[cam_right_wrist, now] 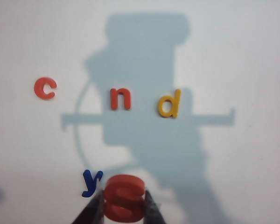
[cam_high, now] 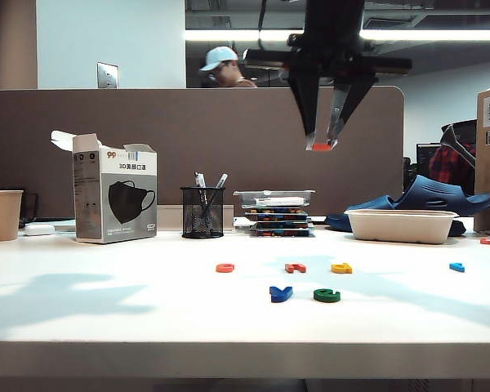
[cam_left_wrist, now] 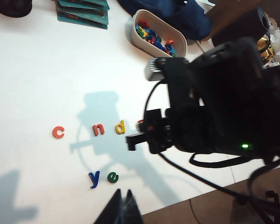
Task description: Select the appropriate letters from the row of letter magnets placed on the table to arrange into the word "yes".
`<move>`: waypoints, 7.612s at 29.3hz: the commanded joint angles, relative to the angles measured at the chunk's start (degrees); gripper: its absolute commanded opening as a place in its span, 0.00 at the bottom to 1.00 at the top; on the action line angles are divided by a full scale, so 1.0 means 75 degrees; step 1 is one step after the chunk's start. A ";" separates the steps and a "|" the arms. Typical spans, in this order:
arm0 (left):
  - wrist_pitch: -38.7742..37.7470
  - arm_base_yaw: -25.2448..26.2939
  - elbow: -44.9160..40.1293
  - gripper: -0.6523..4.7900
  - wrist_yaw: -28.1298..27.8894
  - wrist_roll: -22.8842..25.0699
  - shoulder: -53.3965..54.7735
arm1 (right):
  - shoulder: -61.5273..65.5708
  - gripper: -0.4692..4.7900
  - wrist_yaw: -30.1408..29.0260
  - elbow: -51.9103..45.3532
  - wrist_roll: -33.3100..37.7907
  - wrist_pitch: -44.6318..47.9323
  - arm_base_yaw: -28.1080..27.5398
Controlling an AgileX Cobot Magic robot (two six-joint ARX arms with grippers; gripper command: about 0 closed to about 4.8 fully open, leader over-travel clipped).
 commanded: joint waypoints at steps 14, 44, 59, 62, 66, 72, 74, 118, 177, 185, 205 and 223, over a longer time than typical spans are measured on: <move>0.0093 -0.0006 0.0032 0.11 -0.0023 0.0061 -0.0026 | -0.1000 0.28 -0.0210 -0.2774 0.0073 0.1483 -0.0090; 0.0093 -0.0006 0.0032 0.11 -0.0023 0.0061 -0.0026 | -0.1142 0.28 -0.0516 -0.5394 0.0245 0.3456 -0.0093; 0.0093 -0.0006 0.0032 0.11 -0.0023 0.0061 -0.0026 | -0.1142 0.28 -0.0481 -0.5590 0.0239 0.3628 -0.0093; 0.0093 -0.0006 0.0032 0.11 -0.0023 0.0061 -0.0026 | -0.1139 0.29 -0.0481 -0.5604 0.0239 0.3622 -0.0093; 0.0093 -0.0006 0.0032 0.11 -0.0023 0.0061 -0.0026 | -0.1122 0.29 -0.0481 -0.5604 0.0236 0.3620 -0.0093; 0.0093 -0.0006 0.0032 0.11 -0.0023 0.0061 -0.0026 | -0.1122 0.29 -0.0481 -0.5610 0.0233 0.3620 -0.0093; 0.0093 -0.0006 0.0032 0.11 -0.0023 0.0061 -0.0026 | -0.1122 0.29 -0.0481 -0.5613 0.0236 0.3617 -0.0093; 0.0093 -0.0006 0.0032 0.11 -0.0023 0.0061 -0.0026 | -0.1145 0.51 -0.0481 -0.5761 0.0000 0.3552 -0.0102; 0.0093 -0.0006 0.0032 0.11 -0.0023 0.0061 -0.0026 | -0.2276 0.09 -0.1923 -0.5406 -0.0600 0.4086 -0.0108; 0.0090 -0.0006 0.0032 0.11 -0.0023 0.0061 -0.0026 | -0.2978 0.09 -0.1017 -0.5406 -0.0799 0.4068 -0.0198; 0.0093 -0.0006 0.0032 0.11 -0.0023 0.0061 -0.0026 | -0.5062 0.09 0.0038 -0.5409 -0.1830 0.3847 -0.1486; 0.0093 -0.0006 0.0032 0.11 -0.0023 0.0061 -0.0026 | -0.7169 0.09 0.0425 -0.5429 -0.2556 0.3768 -0.2777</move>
